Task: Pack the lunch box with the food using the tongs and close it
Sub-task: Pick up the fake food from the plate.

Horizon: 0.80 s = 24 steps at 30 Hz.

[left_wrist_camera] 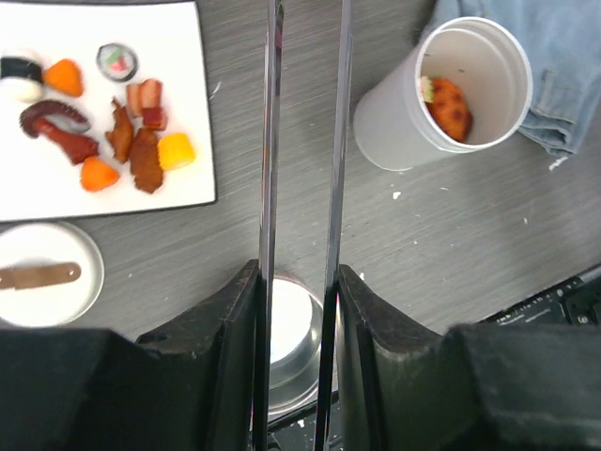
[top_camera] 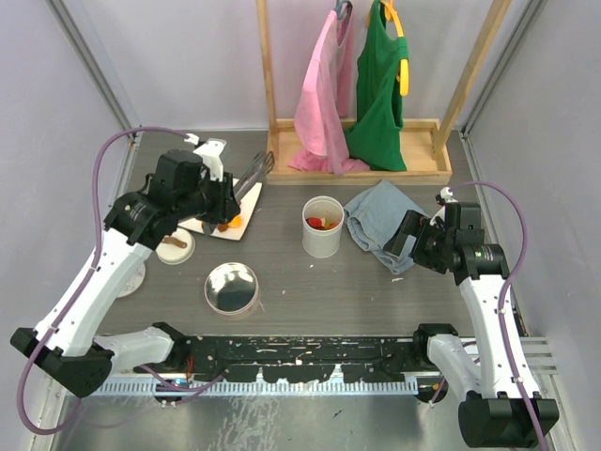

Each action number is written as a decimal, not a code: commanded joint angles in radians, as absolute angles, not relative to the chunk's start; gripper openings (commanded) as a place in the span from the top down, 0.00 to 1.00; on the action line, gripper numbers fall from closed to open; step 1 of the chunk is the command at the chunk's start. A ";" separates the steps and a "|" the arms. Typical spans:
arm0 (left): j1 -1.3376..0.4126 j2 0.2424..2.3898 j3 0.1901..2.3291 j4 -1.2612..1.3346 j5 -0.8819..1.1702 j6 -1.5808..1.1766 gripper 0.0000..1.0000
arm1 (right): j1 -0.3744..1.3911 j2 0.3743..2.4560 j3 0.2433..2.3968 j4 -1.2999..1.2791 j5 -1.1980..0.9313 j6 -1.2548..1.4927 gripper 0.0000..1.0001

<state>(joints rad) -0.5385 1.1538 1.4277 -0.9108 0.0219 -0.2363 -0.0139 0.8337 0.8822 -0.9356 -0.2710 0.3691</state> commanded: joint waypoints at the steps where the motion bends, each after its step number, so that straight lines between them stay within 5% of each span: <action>1: -0.491 1.143 1.420 -0.910 -0.044 -0.268 0.66 | -0.009 0.817 0.888 -0.902 -0.272 0.371 0.01; 24: -0.044 1.400 1.424 -1.022 0.056 -0.178 0.62 | -0.009 0.828 0.922 -0.905 -0.281 0.361 0.01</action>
